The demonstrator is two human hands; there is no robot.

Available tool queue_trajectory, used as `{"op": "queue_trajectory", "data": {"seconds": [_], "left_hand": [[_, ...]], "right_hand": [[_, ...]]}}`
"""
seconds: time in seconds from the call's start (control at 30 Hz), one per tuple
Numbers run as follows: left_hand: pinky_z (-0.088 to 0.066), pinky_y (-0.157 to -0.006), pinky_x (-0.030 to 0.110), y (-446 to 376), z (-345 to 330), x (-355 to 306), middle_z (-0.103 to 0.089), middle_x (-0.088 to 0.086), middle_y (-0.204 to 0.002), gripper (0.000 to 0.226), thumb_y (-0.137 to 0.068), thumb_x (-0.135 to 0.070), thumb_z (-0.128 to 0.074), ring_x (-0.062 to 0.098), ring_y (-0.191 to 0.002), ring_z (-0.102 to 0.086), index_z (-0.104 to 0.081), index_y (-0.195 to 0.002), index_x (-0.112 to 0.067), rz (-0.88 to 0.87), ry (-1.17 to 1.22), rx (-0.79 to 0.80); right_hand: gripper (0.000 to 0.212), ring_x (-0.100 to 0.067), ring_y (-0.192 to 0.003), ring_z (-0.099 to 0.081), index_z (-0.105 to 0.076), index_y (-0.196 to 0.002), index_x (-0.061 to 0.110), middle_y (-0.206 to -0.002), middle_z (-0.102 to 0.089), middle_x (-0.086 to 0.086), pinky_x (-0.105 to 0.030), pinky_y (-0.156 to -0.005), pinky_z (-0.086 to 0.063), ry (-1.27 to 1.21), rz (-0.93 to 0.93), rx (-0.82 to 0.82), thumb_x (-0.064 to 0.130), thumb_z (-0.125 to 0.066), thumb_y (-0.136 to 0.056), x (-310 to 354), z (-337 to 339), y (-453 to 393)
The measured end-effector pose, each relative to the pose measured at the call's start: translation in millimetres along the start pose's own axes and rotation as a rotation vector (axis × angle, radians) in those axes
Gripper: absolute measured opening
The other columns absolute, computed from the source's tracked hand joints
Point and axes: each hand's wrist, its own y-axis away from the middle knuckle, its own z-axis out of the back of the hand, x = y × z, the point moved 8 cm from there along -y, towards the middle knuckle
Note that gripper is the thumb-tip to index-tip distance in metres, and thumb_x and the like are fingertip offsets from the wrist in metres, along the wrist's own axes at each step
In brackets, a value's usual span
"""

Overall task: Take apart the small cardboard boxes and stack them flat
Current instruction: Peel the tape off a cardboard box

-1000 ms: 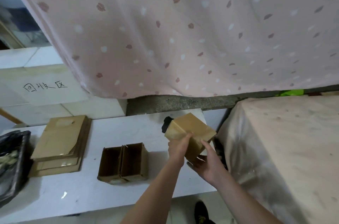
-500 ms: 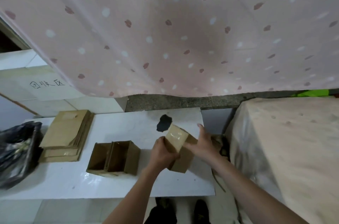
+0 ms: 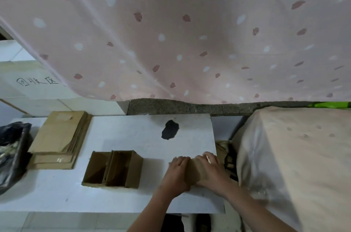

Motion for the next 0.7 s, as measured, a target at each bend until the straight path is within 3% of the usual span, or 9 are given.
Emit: {"op": "queue_trajectory", "data": {"seconds": [0.1,0.27,0.37,0.47,0.57,0.7], "left_hand": [[0.006,-0.123,0.030,-3,-5,-4,-0.024,0.004,-0.162,0.100,-0.076,-0.027,-0.078,0.023,-0.153,-0.010,-0.022,-0.157,-0.011,-0.092,-0.062,-0.017],[0.009,-0.125,0.040,-5,-12,-13,-0.013,0.004,-0.164,0.102,-0.079,-0.024,-0.073,0.025,-0.154,0.006,-0.011,-0.158,-0.008,-0.093,-0.187,-0.002],[0.011,-0.124,0.045,-1,-19,-12,0.014,0.006,-0.166,0.102,-0.084,-0.021,-0.063,0.028,-0.153,0.018,0.005,-0.159,-0.007,-0.045,-0.245,0.002],[0.020,-0.121,0.044,2,-27,-12,0.034,0.005,-0.157,0.106,-0.089,-0.040,-0.056,0.028,-0.148,0.029,0.019,-0.155,-0.006,-0.035,-0.291,-0.006],[0.020,-0.120,0.043,-1,-30,-13,0.033,0.006,-0.158,0.107,-0.087,-0.068,-0.036,0.026,-0.146,0.034,0.021,-0.154,-0.007,-0.040,-0.290,-0.040],[0.015,-0.121,0.044,-3,-31,-11,0.028,0.009,-0.161,0.107,-0.084,-0.078,-0.019,0.027,-0.148,0.030,0.021,-0.152,-0.007,-0.040,-0.342,-0.058]], "right_hand": [[0.064,-0.020,-0.129,-0.034,-0.049,-0.132,0.031,-0.138,-0.029,0.003,-0.033,-0.108,-0.035,-0.008,0.022,-0.128,0.045,-0.077,-0.076,-5,7,-2],[0.045,-0.021,-0.117,-0.046,-0.056,-0.115,0.028,-0.128,-0.032,0.005,-0.035,-0.101,-0.044,-0.103,0.024,-0.108,0.033,-0.081,-0.078,-12,1,-12],[0.036,-0.018,-0.116,-0.046,-0.059,-0.102,0.027,-0.123,-0.033,0.008,-0.033,-0.100,-0.044,-0.135,0.019,-0.139,0.031,-0.083,-0.076,-15,-1,-16],[0.023,-0.016,-0.111,-0.048,-0.063,-0.092,0.026,-0.116,-0.034,0.013,-0.034,-0.098,-0.046,-0.182,0.015,-0.193,0.024,-0.081,-0.078,-17,-1,-15],[0.023,-0.016,-0.110,-0.050,-0.064,-0.096,0.027,-0.114,-0.036,0.015,-0.033,-0.097,-0.046,-0.216,0.021,-0.243,0.017,-0.078,-0.080,-19,2,-14],[0.031,-0.016,-0.112,-0.049,-0.065,-0.105,0.022,-0.115,-0.039,0.011,-0.028,-0.100,-0.043,-0.252,0.040,-0.238,0.017,-0.081,-0.079,-21,3,-14]]}}
